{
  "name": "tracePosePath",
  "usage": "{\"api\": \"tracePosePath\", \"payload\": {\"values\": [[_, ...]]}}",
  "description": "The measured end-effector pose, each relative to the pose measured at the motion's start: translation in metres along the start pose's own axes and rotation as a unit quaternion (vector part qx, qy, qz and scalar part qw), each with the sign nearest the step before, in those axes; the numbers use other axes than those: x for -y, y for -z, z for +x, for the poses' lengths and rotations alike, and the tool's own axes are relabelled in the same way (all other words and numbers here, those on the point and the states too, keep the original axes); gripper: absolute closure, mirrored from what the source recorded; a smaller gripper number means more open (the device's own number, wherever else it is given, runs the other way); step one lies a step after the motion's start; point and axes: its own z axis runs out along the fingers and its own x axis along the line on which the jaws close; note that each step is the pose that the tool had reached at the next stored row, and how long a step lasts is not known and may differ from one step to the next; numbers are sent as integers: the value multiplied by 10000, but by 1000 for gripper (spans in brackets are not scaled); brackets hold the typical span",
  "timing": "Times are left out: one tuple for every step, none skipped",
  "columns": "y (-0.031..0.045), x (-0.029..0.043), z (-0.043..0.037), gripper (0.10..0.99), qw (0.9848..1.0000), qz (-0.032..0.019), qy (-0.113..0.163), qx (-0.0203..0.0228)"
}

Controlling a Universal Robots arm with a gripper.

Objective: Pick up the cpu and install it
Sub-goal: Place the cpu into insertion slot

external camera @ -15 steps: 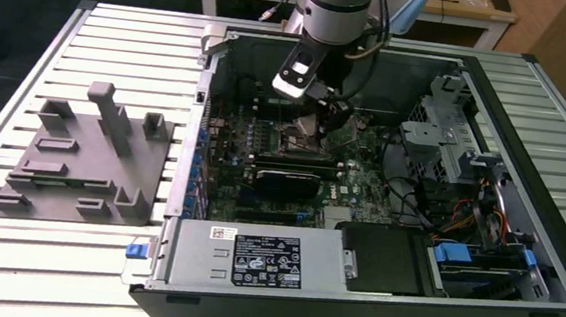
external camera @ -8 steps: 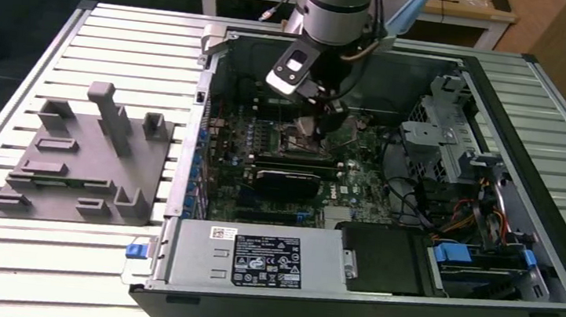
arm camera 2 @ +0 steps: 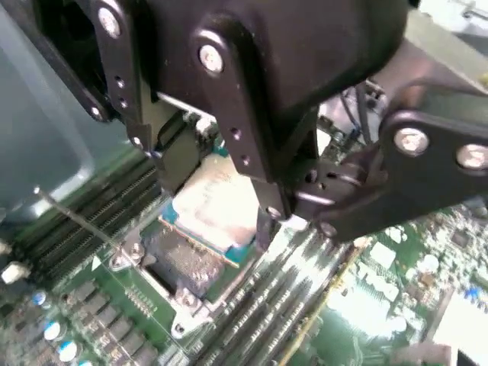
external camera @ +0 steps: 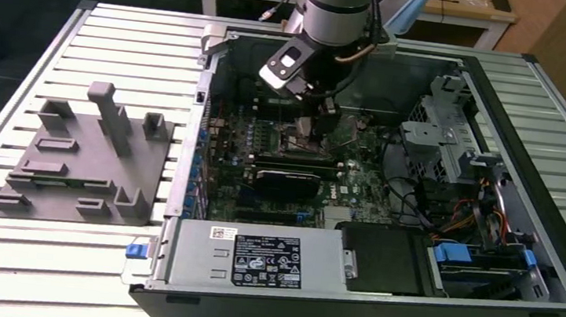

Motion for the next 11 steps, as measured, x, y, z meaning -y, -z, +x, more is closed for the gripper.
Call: {"api": "tracePosePath", "payload": {"values": [[-1,0,0,545,10000,2,-91,4],[-3,0,0,545,9998,4,-180,7],[-4,0,0,545,9996,6,-270,11],[-5,0,0,545,9994,9,-360,14],[-6,0,0,545,9990,11,-457,19],[-8,0,0,545,9985,13,-548,22],[-9,0,0,545,9980,16,-637,26],[-10,1,0,545,9973,18,-727,29],[-11,1,0,545,9967,20,-816,33],[-12,1,0,545,9959,22,-906,36],[-14,1,0,545,9950,24,-996,39]]}}
